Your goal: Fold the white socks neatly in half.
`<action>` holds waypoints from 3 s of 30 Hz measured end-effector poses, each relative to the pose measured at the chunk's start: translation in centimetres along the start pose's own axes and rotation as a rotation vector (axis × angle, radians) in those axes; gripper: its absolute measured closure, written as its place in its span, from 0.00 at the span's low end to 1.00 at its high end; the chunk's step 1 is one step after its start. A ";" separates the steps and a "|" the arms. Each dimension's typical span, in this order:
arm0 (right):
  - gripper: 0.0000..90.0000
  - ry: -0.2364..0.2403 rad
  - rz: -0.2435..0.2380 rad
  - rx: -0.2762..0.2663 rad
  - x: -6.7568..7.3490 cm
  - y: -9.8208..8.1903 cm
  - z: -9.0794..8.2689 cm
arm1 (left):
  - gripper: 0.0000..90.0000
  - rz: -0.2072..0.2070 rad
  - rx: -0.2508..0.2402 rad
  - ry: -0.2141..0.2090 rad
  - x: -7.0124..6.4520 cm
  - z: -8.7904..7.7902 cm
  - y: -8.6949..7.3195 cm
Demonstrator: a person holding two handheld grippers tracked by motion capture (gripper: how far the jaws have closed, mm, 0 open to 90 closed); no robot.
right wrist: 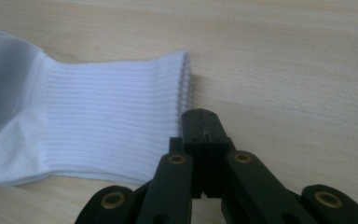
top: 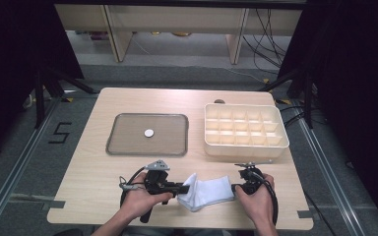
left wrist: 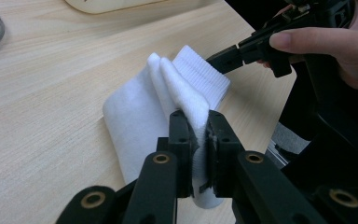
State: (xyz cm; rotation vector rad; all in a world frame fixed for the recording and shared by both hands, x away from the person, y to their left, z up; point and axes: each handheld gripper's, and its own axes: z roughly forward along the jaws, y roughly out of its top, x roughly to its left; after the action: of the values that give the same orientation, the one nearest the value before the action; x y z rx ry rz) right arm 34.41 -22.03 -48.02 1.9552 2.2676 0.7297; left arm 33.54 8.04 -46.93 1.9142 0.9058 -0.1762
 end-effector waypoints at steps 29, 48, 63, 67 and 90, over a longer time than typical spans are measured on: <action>1.00 -0.013 -0.102 -0.021 0.8 -0.2 0.2 | 0.91 0.016 0.003 0.001 -0.4 0.9 0.5; 1.00 0.014 -0.016 0.007 0.3 -0.3 -0.5 | 0.91 0.011 0.014 0.009 -0.3 1.1 0.5; 1.00 0.015 -0.028 0.011 1.0 -0.3 0.0 | 0.91 0.020 0.034 0.004 -0.5 2.1 0.5; 1.00 0.014 -0.041 0.003 1.1 -0.3 0.1 | 0.91 0.021 0.037 0.017 -0.5 2.4 0.5; 1.00 -0.007 -0.063 -0.004 1.9 -0.3 0.9 | 0.91 0.035 0.042 0.021 -0.6 3.3 0.5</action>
State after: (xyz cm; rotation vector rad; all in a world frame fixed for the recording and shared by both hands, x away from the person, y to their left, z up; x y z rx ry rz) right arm 34.03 -20.01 -48.44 1.8726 2.3099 0.7186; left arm 34.24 4.85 -48.00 1.9727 0.8880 -0.1554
